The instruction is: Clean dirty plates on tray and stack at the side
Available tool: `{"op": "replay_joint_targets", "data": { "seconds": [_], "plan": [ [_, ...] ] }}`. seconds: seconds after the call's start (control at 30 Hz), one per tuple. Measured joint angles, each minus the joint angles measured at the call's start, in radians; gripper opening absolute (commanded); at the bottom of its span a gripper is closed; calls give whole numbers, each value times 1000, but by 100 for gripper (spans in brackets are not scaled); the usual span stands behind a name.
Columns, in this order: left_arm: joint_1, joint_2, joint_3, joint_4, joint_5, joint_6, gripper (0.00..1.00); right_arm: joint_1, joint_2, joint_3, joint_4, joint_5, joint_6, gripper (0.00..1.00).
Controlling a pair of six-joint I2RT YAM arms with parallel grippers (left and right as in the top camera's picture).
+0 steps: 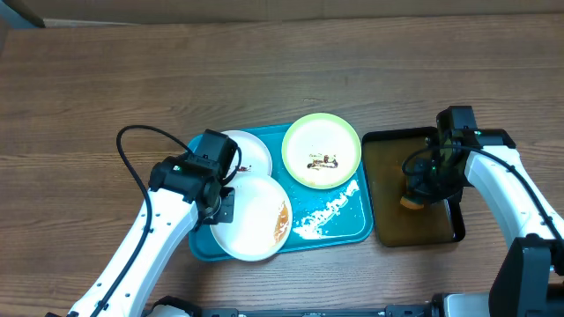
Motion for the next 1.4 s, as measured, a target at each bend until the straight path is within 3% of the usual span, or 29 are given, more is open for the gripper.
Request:
{"op": "replay_joint_targets", "data": {
  "seconds": [0.43,0.83,1.17,1.4],
  "plan": [
    [-285,0,2,138,-343,-55,4,0,0,-6,76,-6,0,4],
    [-420,0,3,175,-592,-70,4,0,1,-254,472,-144,15,4],
    [-483,0,3,200,-755,-70,4,-16,1,-278,496,-187,256,4],
    [-515,0,3,201,-822,-69,4,-17,1,-254,427,-256,185,4]
  ]
}}
